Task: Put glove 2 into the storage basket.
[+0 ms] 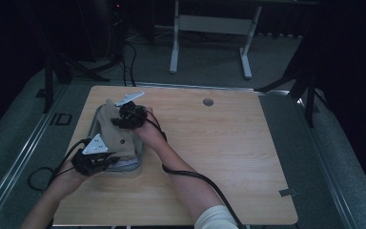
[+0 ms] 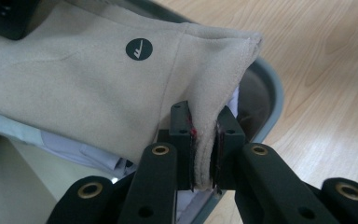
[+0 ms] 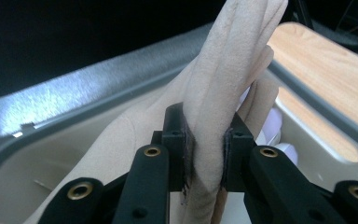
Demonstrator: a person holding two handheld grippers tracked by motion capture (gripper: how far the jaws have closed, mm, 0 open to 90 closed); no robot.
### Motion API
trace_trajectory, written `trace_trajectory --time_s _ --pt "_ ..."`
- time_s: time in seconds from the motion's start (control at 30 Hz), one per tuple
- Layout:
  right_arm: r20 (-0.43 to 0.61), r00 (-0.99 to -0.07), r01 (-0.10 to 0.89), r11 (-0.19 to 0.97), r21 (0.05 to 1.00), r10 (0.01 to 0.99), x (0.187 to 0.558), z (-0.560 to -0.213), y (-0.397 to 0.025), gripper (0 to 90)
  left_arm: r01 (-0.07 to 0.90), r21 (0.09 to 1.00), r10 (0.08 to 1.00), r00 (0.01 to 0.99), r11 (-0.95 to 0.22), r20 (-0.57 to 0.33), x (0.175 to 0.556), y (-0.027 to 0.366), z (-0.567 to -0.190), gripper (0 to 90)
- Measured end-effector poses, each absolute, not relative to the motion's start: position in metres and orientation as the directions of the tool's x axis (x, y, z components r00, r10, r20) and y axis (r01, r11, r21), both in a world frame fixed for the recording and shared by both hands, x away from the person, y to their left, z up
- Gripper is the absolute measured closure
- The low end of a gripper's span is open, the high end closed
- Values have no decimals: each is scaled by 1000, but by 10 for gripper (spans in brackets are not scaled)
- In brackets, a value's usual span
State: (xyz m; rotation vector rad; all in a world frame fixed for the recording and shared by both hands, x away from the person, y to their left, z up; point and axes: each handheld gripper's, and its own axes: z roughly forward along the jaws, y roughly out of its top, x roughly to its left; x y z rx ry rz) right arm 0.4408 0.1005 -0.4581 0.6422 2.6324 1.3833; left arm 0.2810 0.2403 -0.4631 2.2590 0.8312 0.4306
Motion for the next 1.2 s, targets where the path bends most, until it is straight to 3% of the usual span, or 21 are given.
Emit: trace_trajectory --time_s 0.43,0.73,0.83,0.9,1.03,1.1,1.2 --pt "102 -890 357 540 763 444 452 -486 107 732 489 683 684 729 -543 23 293 242 -481 812" --pt "141 -881 391 526 756 452 456 -481 95 491 505 672 683 730 -542 1 293 240 -482 775" --pt "151 -880 396 521 757 450 456 -476 90 370 512 682 681 732 -523 -27 293 240 -478 682" --pt "173 -885 400 514 759 433 455 -473 86 274 511 697 678 733 -504 -47 291 240 -475 557" --pt "193 -886 399 485 778 421 453 -465 74 213 500 725 685 726 -474 -53 287 239 -468 347" --pt "204 -892 395 477 785 403 451 -462 68 188 492 743 686 725 -454 -62 285 238 -466 177" --pt "174 -905 363 489 793 388 446 -459 61 160 490 772 707 703 -404 -76 284 235 -460 132"
